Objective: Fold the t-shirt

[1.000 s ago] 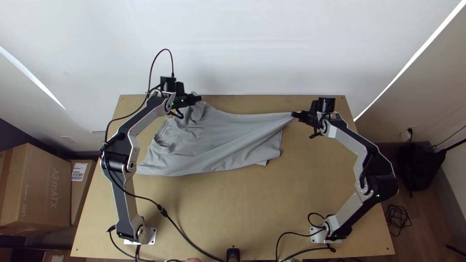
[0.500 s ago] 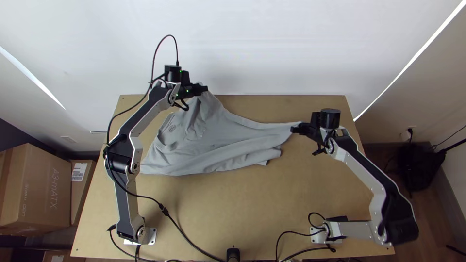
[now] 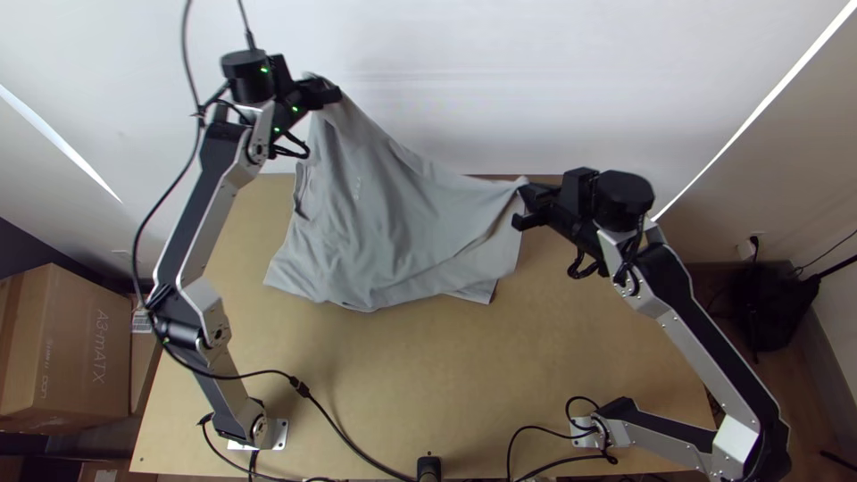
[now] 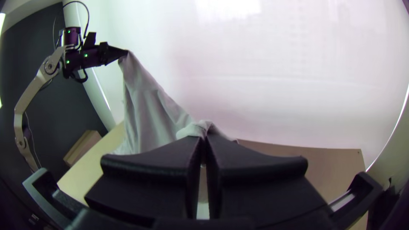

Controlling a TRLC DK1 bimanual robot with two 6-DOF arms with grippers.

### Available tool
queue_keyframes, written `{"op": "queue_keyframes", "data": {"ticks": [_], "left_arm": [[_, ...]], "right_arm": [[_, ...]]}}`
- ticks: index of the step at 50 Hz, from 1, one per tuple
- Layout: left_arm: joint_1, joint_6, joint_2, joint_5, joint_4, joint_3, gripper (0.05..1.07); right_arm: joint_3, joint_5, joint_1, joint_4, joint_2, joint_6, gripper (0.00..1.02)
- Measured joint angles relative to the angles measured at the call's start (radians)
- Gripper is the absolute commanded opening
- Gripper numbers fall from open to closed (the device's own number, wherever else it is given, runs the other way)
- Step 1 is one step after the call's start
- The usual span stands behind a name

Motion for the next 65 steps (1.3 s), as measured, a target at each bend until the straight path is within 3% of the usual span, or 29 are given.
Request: {"op": "queue_keyframes", "data": {"ticks": [9,24,36,50,65], "left_arm": [[0.0,0.018,-0.108,-0.074,0.062,0.001,0.08],[-0.087,0.022,-0.131,-0.124,0.101,-0.005,0.08],[-0.24,0.018,-0.019,-0.15,0.178,-0.013,0.08],[-0.376,0.016,0.217,-0.151,0.283,-0.012,0.08],[-0.461,-0.012,0.407,-0.165,0.389,-0.008,0.08]], "right_arm": [[0.132,0.0,0.054,-0.028,-0.009,0.033,0.02],[0.242,-0.012,0.465,-0.203,-0.018,0.043,0.02],[0.149,-0.076,0.641,-0.221,0.01,0.043,0.02],[0.005,-0.149,0.698,-0.171,0.048,0.085,0.02],[-0.069,-0.253,0.7,-0.137,0.048,0.191,0.02]]}}
